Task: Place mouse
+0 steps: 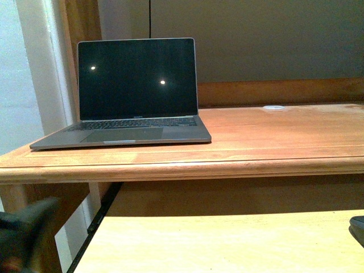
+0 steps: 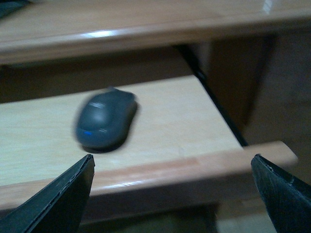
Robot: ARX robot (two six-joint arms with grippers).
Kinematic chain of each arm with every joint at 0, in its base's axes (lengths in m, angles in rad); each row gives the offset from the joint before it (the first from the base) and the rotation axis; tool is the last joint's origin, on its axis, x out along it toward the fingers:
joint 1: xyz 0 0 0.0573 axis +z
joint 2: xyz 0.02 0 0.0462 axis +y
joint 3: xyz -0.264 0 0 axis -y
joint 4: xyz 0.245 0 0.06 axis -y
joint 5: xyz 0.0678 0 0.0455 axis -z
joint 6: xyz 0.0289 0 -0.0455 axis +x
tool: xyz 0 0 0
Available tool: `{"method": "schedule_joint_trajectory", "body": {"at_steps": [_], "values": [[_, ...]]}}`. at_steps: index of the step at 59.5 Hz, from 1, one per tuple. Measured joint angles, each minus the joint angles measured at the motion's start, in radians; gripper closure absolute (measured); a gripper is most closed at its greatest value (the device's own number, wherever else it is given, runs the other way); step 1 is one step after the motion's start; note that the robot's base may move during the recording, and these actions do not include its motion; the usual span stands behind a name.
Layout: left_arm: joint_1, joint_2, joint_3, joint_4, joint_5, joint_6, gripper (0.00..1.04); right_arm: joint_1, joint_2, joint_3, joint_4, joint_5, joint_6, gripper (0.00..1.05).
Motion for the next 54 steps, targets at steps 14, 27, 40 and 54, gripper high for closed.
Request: {"method": "schedule_joint_trajectory", "body": {"at_steps": [14,27,40,54], "values": [[0.11,-0.181,-0.112,-0.047,0.001,-0.023,0.79,0.028,0.441,0.182,0.347,-0.062,-0.033,0.07],[0.189,-0.333,-0.169,-0.137,0.074,-0.028,1.02,0.056,0.85,0.319,0.468,-0.136,-0.117,0.07],[0.241,-0.403,-0.232,-0.15,0.127,-0.028,1.02,0.024,1.048,0.414,0.457,-0.14,-0.171,0.07],[0.341,-0.565,-0.243,-0.291,0.245,-0.028,1.02,0.0,1.093,0.432,0.43,-0.14,-0.198,0.07]]}}
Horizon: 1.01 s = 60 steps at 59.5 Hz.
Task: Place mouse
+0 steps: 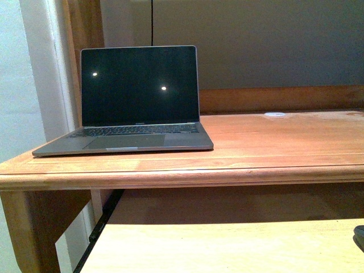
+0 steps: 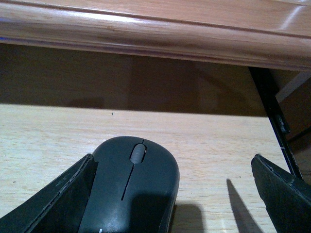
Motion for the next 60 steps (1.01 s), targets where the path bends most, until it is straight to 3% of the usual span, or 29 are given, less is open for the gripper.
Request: {"method": "schedule_joint_trajectory", "body": {"at_steps": [24,45,60], "values": [[0.031,-0.224,-0.001,-0.209,0.009,0.0,1.02,0.024,0.011,-0.005,-0.076,-0.048,-0.004,0.07],[0.031,-0.351,-0.001,-0.335,0.009,0.0,1.02,0.003,0.045,-0.015,-0.055,-0.057,0.03,0.07],[0.031,-0.408,-0.001,-0.392,0.009,0.0,1.02,0.0,0.075,-0.008,-0.022,-0.059,0.084,0.39]]}}
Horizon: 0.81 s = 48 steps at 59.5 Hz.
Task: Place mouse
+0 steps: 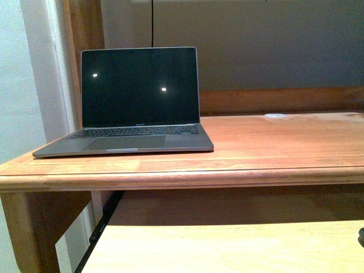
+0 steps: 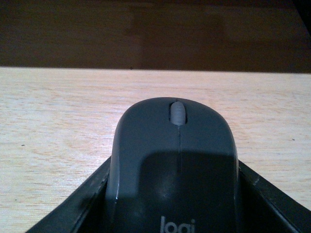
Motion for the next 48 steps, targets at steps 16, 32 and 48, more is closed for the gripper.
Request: {"method": "schedule_joint_trajectory", "body": {"at_steps": [16,32,48], "values": [[0.0,-0.186,0.0,-0.193,0.0,0.0,1.02,0.056,-0.168,0.134,-0.16,0.054,0.048,0.5],[0.0,-0.189,0.0,-0.195,0.0,0.0,1.02,0.161,0.042,0.394,-0.116,0.175,0.113,0.5],[0.0,-0.189,0.0,-0.195,0.0,-0.002,0.85,0.195,0.358,0.669,-0.11,0.29,0.117,0.5]]}}
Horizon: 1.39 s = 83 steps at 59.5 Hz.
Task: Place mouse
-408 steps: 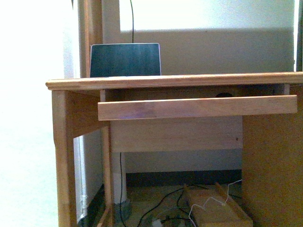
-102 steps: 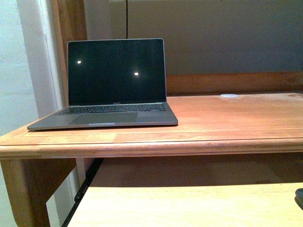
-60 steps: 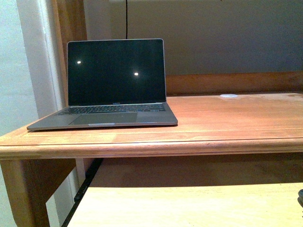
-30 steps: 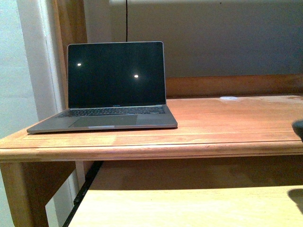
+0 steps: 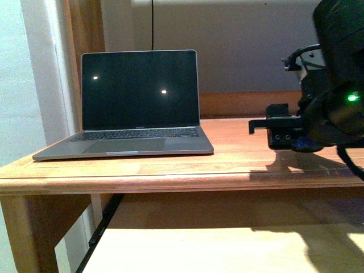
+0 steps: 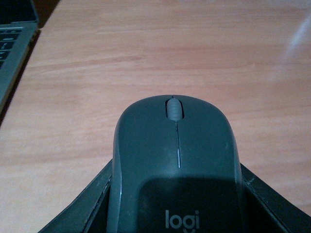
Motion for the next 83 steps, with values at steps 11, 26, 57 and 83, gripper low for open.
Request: {"method": "schedule_joint_trajectory", "body": {"at_steps": [11,26,57,83], "values": [[0.0,0.0,0.0,0.0,0.0,0.0,0.48,0.003,0.148,0.146,-0.023,0.065,0.003,0.5],[0.0,0.0,0.0,0.0,0.0,0.0,0.11,0.013,0.192,0.172,-0.002,0.076,0.019,0.19],[0.0,0.0,0.0,0.0,0.0,0.0,0.08,-0.108,-0.371,-0.316,0.22,-0.262,0.087,0.07],[0.0,0.0,0.0,0.0,0.0,0.0,0.08,-0.254,-1.097,-1.036,-0.031,-0.429,-0.066,0.07]]}}
